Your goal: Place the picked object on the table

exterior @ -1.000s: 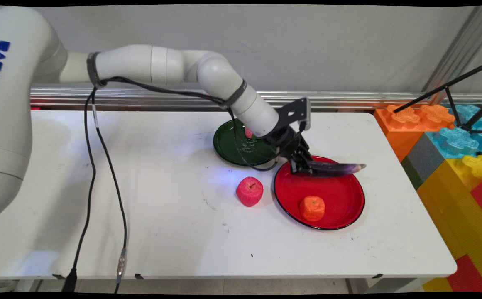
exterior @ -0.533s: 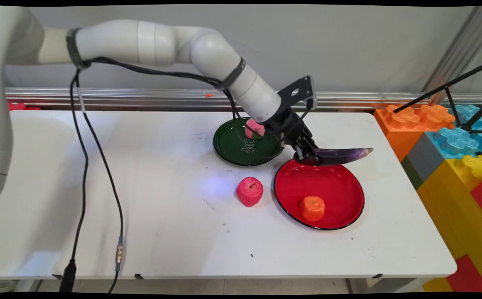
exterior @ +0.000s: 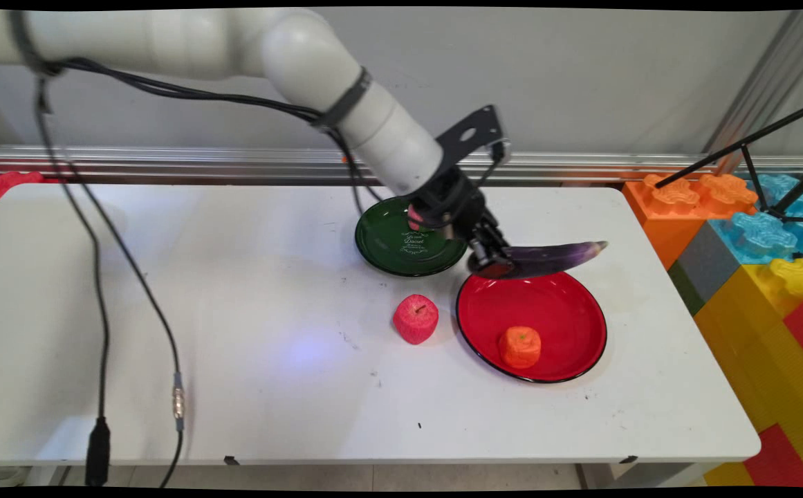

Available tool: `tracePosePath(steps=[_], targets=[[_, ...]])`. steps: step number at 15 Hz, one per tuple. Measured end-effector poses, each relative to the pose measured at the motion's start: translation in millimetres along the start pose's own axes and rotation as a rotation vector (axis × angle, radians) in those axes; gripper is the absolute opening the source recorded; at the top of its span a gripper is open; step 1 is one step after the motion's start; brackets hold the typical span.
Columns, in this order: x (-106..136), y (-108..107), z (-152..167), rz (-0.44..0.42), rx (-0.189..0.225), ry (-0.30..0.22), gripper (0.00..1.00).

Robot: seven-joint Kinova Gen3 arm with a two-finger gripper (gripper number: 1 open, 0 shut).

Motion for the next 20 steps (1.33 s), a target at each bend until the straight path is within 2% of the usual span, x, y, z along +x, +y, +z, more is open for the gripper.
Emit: tracePosePath(steps=[5, 9, 13, 16, 20], targets=[[-26, 46, -43, -0.042, -0.024, -0.061, 0.0], [-61, 84, -88, -0.065, -0.044, -0.123, 0.0], [-98, 98, -122, -0.075, -0.028, -0.179, 0.0], [-131, 99, -140, -0.067, -0.014, -0.215, 0.0], [-170, 95, -144, -0.034, -0.017, -0.229, 0.0]])
